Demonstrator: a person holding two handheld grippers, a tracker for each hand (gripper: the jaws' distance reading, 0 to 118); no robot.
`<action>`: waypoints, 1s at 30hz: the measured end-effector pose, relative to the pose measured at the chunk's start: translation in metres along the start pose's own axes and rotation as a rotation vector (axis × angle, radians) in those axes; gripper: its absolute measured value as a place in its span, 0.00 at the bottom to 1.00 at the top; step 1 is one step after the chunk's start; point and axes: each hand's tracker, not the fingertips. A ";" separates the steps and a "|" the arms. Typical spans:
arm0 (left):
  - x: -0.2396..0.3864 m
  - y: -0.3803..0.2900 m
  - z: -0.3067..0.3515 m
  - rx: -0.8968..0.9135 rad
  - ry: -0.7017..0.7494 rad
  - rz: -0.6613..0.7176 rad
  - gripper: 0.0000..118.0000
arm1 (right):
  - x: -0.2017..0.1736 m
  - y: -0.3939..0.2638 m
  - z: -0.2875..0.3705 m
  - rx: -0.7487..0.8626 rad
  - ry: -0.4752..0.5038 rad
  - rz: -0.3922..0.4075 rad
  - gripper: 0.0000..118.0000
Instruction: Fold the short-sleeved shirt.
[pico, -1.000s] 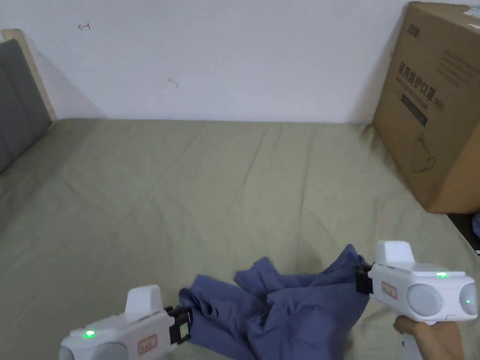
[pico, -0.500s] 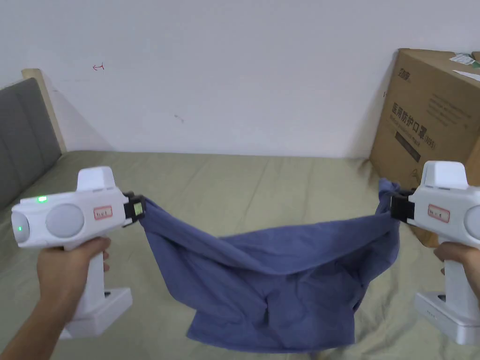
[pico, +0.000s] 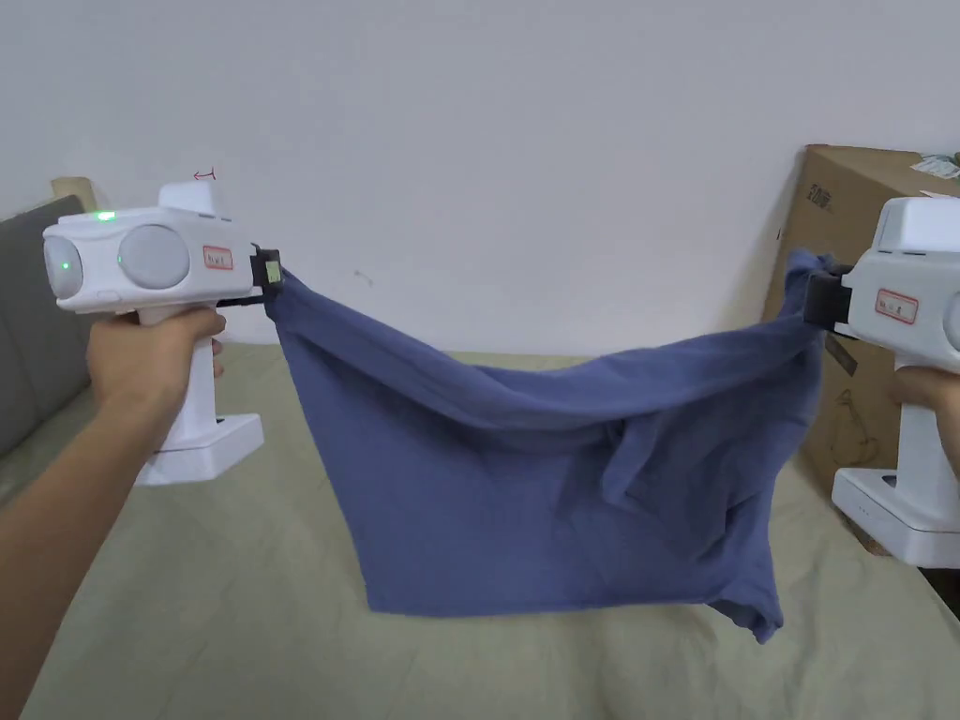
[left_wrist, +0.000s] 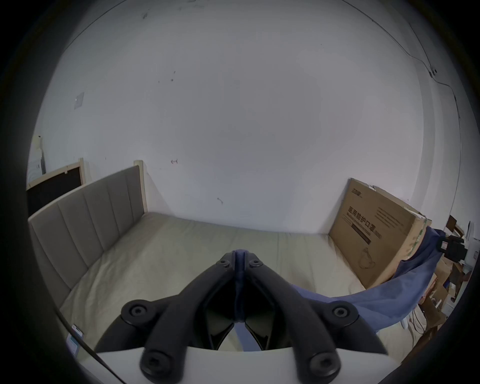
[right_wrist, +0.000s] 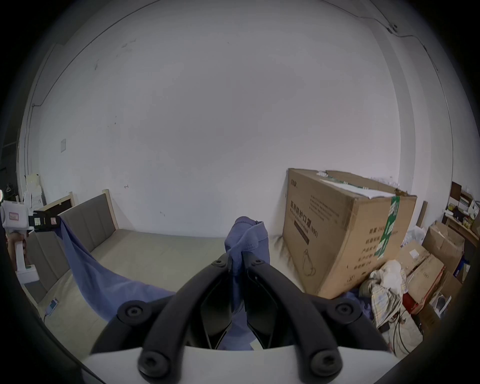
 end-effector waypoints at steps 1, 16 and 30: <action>0.000 0.005 -0.004 0.007 0.005 -0.008 0.02 | -0.002 0.003 -0.004 0.005 -0.004 0.008 0.04; -0.026 -0.061 -0.074 -0.058 0.097 -0.111 0.02 | -0.037 -0.094 -0.092 -0.118 -0.044 -0.046 0.04; -0.067 -0.233 -0.005 -0.257 0.071 -0.052 0.02 | -0.042 -0.238 -0.026 -0.273 -0.046 -0.088 0.04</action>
